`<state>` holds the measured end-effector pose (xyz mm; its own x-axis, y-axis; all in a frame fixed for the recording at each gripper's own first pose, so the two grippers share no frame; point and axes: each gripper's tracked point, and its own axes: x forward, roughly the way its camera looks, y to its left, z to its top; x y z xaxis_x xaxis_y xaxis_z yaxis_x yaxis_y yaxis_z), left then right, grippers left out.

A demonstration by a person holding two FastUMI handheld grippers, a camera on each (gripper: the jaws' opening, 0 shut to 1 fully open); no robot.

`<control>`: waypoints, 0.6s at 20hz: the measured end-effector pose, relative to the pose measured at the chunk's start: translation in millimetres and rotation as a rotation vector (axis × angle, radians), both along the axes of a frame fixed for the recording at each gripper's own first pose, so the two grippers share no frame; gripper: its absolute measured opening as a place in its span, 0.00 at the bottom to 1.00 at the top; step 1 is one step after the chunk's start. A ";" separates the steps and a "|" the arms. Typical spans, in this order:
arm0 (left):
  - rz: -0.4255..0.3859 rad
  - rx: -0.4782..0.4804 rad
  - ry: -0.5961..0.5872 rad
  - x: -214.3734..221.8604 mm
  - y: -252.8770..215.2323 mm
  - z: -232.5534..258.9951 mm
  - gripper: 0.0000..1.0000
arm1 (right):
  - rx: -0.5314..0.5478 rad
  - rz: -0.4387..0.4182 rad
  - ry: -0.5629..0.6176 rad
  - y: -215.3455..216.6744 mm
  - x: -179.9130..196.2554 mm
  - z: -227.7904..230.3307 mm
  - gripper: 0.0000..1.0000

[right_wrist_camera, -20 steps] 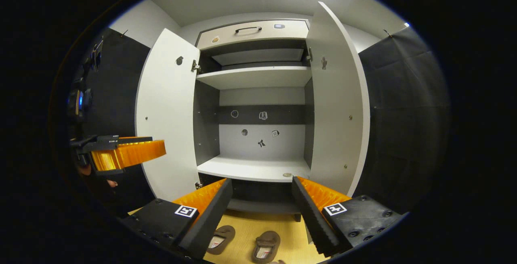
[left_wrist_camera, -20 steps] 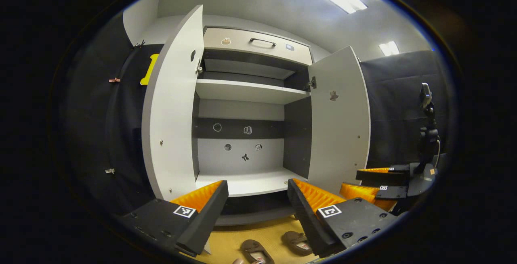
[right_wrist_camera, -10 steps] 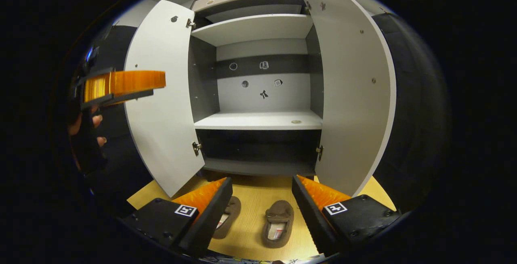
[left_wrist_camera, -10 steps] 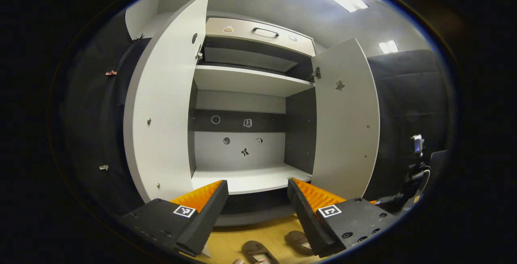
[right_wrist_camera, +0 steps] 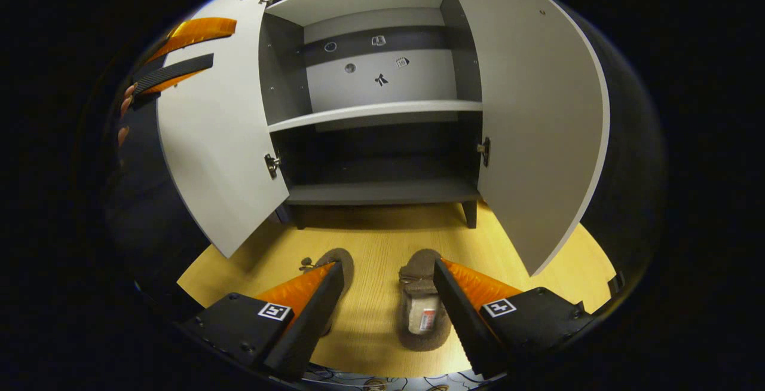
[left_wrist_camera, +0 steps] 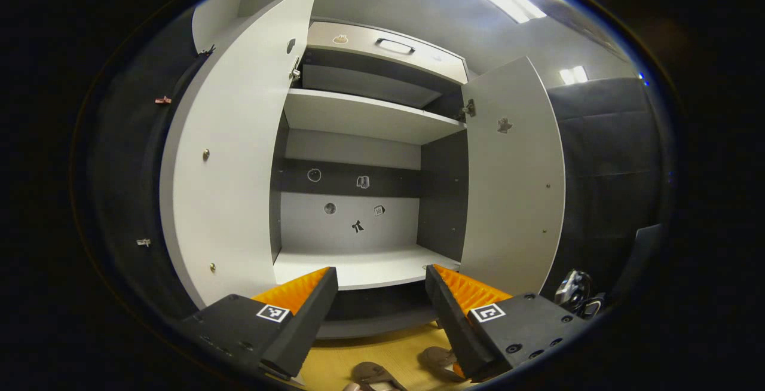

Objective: Grab one shoe with the right hand and put it into the shoe cabinet, grab the other shoe with the left hand and put it into the shoe cabinet; then close the right door with the right hand and the left door with the left hand.

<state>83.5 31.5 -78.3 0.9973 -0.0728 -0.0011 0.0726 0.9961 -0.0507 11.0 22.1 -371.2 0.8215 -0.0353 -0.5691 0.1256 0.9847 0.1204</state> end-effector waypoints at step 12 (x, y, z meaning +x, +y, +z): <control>-0.027 0.009 0.089 16.1 -4.8 -53.3 0.94 | 0.022 -0.045 0.153 -7.7 4.5 -113.3 0.89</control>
<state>99.6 26.7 -131.6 0.9910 -0.0990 -0.0902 0.0949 0.9943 -0.0493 15.5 14.5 -484.5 0.7231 -0.0560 -0.6884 0.1881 0.9750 0.1183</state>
